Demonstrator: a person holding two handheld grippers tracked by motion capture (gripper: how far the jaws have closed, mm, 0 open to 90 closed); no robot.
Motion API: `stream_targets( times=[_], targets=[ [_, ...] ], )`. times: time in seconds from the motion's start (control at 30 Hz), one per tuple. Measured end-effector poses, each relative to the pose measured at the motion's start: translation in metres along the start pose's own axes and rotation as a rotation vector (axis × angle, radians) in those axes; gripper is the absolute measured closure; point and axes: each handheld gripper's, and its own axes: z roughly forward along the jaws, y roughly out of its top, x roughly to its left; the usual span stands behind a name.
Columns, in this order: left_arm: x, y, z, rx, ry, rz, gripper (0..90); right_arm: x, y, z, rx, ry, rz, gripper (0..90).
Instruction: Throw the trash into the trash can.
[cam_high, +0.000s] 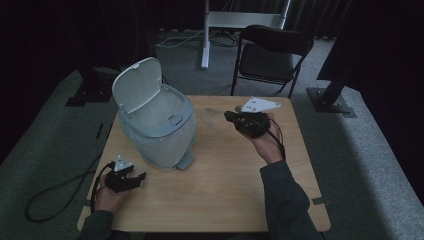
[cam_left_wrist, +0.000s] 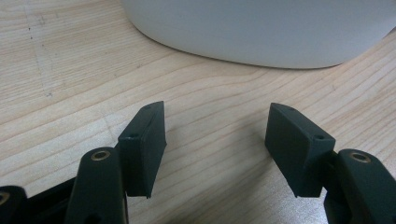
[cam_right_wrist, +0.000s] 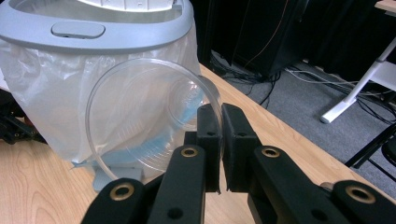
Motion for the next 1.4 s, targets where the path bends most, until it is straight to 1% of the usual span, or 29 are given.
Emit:
stream_targets(
  times=[0.57, 0.67, 1.07, 1.4],
  targets=[
    [0.0, 0.0, 0.0, 0.0, 0.0, 0.0, 38.6, -0.001, 0.008, 0.0, -0.016, -0.005, 0.002, 86.3],
    [0.0, 0.0, 0.0, 0.0, 0.0, 0.0, 38.6, 0.0, 0.01, 0.0, -0.015, -0.006, -0.005, 86.3],
    [0.0, 0.0, 0.0, 0.0, 0.0, 0.0, 38.6, -0.001, 0.019, -0.003, -0.038, -0.013, -0.008, 86.2],
    [0.0, 0.0, 0.0, 0.001, -0.001, 0.0, 38.6, -0.001, 0.025, -0.003, -0.044, -0.016, -0.011, 86.2]
  ],
)
